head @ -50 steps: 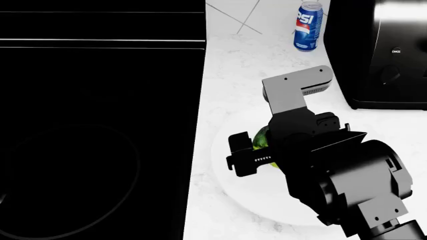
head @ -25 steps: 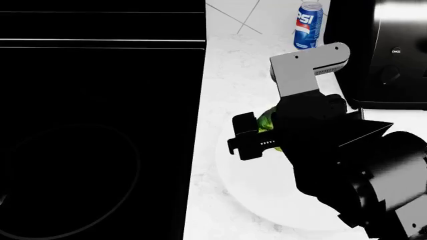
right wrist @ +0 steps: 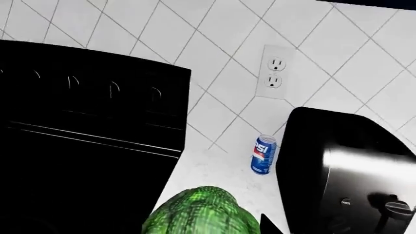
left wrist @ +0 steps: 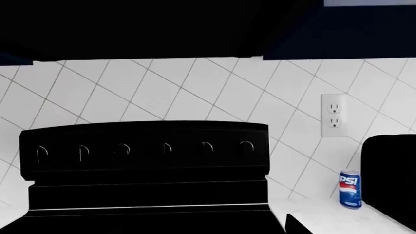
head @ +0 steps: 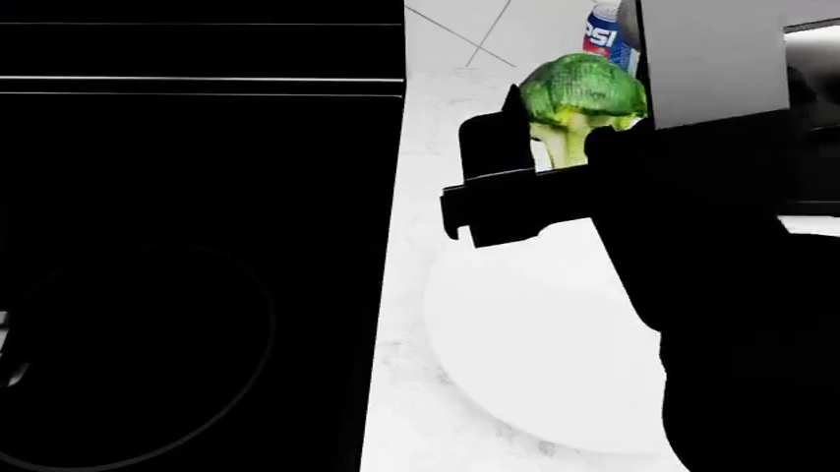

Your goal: Pick the broccoli from the counter and place it in the microwave.

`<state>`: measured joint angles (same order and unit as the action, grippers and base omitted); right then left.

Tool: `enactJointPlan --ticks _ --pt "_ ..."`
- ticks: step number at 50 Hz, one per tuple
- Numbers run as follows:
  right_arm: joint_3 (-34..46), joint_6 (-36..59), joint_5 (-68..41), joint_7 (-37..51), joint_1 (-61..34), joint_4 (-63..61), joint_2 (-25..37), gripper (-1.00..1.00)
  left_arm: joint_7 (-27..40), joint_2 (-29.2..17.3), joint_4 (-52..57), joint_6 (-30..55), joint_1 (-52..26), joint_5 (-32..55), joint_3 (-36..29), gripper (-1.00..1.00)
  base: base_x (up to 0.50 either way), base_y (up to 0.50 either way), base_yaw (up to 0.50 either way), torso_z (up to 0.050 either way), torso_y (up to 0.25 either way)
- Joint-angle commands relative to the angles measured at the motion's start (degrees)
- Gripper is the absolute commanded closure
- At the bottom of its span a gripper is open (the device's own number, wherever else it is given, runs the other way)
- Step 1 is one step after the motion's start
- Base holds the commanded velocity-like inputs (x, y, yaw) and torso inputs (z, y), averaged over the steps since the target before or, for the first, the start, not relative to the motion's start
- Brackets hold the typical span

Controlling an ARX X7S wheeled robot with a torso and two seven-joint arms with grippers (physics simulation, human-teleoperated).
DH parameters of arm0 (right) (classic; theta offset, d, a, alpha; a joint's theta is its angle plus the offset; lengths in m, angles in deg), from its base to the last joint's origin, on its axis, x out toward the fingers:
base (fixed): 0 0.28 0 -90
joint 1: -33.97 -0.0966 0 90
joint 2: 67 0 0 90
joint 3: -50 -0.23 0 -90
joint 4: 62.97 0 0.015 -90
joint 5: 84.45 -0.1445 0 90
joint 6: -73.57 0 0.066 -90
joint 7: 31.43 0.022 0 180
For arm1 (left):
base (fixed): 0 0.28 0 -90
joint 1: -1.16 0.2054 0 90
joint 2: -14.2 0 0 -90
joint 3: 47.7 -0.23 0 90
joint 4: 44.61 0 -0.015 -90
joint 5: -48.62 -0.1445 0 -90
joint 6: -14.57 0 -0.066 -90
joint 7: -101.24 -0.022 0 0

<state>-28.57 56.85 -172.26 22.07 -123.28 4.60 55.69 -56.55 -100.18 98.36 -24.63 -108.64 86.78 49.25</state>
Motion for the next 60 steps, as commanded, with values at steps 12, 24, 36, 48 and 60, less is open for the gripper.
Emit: enactJointPlan --ticks 12,24,36,48,60 --pt "-13.31 -6.39 -18.87 18.78 10.17 -19.36 7.02 1.0 0.09 0.15 -1.23 -2.87 0.82 -1.5 -1.45 -1.0 0.0 0.0 0.0 0.0 0.0" --pt "-12.55 -5.54 -16.2 17.62 10.11 -19.8 6.87 1.0 0.03 -0.12 -1.89 -3.53 1.3 -1.26 -1.24 -1.0 0.0 0.31 0.0 0.0 0.0" --pt "-12.68 -5.85 -16.63 16.98 10.1 -19.65 7.9 1.0 1.21 -0.08 -0.53 -3.03 1.91 -0.64 -1.41 -1.0 0.0 0.5 0.0 0.0 0.0" --pt "-11.91 -5.98 -15.17 16.29 10.04 -19.38 7.24 1.0 0.75 -0.44 -1.78 -4.17 1.46 -1.16 -2.08 -1.0 0.0 0.5 0.0 0.0 0.0" --pt "-10.65 -5.89 -14.91 15.78 8.93 -18.85 7.04 1.0 0.89 -0.5 -2.45 -4.28 0.58 -0.78 -2.44 -1.0 0.0 0.5 0.0 0.0 0.0"
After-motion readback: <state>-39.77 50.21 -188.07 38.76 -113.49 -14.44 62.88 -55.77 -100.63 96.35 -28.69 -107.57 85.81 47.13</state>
